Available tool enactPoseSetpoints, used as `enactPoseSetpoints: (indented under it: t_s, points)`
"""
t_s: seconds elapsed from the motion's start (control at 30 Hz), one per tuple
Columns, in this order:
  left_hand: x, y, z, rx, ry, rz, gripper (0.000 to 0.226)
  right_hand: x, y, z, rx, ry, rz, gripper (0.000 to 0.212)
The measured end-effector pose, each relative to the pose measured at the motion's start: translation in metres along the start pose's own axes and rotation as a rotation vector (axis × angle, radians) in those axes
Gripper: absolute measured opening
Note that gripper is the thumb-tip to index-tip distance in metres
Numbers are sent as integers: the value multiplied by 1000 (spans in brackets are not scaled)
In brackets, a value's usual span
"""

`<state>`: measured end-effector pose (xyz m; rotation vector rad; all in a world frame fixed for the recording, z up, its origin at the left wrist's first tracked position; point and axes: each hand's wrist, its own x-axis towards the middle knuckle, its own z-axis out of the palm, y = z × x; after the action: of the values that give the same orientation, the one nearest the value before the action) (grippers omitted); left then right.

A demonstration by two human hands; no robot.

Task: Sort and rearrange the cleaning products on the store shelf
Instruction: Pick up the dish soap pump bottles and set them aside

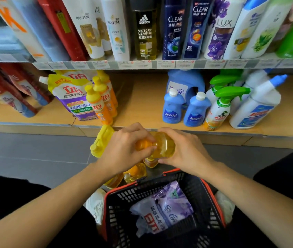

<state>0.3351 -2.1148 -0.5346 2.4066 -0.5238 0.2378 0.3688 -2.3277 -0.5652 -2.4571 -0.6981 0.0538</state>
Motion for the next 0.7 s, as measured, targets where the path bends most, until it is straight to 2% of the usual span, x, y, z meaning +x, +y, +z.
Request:
enactPoseSetpoints:
  t_s: [0.17, 0.3, 0.43, 0.6, 0.7]
  points:
    - [3, 1, 11, -71, 126, -179, 9, -1, -1, 4, -88, 43, -25, 88]
    - [7, -2, 13, -116, 149, -269, 16, 1, 1, 4, -86, 53, -22, 88]
    - [8, -5, 7, -165, 63, -145, 11, 3, 4, 2, -25, 26, 32, 89]
    - [9, -11, -2, -198, -52, 20, 30, 5, 10, -8, 173, -31, 84, 88]
    - [9, -9, -4, -331, -53, -1, 36, 7, 15, -14, 345, -77, 86, 87]
